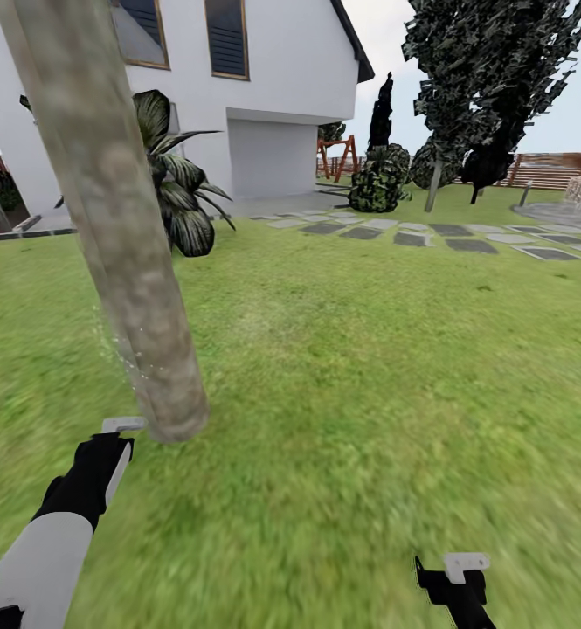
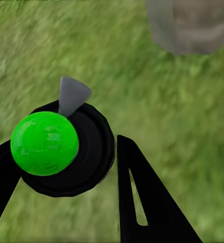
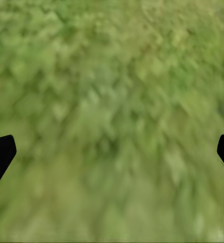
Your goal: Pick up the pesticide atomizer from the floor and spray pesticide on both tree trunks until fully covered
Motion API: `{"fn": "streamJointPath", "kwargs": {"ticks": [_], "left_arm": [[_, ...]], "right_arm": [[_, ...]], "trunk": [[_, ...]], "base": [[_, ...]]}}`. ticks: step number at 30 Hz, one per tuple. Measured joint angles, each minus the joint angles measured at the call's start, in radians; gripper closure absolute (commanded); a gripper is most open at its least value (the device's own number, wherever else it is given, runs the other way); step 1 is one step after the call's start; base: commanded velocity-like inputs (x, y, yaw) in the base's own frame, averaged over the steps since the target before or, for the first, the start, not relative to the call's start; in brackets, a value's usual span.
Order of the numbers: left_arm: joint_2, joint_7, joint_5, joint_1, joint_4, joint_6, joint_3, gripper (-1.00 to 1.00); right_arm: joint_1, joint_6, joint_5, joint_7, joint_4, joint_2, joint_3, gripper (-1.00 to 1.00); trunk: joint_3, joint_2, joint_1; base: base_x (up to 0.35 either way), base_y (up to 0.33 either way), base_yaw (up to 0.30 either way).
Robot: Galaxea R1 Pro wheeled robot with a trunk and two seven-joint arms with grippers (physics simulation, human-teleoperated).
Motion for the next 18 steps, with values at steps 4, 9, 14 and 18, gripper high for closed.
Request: {"fn": "streamJointPath", "kwargs": {"ticks": [4, 9, 14, 18], "left_arm": [[0.001, 0.0, 0.0, 0.0, 0.0, 0.001, 0.001, 1.0], [0.002, 0.0, 0.0, 0.0, 0.0, 0.001, 0.002, 1.0], [0.003, 0.0, 0.0, 0.0, 0.0, 0.001, 0.002, 1.0], [0.002, 0.0, 0.0, 0.0, 0.0, 0.001, 0.0, 1.0]], "right_arm": [[0.0, 0.0, -0.001, 0.0, 0.0, 0.002, 0.001, -1.0], [0.0, 0.0, -0.001, 0.0, 0.0, 0.003, 0.0, -1.0], [0.0, 0.0, -0.001, 0.0, 0.0, 0.003, 0.0, -1.0], [0.0, 0.0, -0.001, 0.0, 0.0, 0.003, 0.0, -1.0]], "trunk": [[0.0, 0.0, 0.0], [0.0, 0.0, 0.0], [0.0, 0.0, 0.0], [0.0, 0.0, 0.0]], "base": [[0.157, -0.253, 0.095], [0.223, -0.204, 0.263], [0.234, -0.192, 0.277], [0.16, -0.233, 0.277]]}}
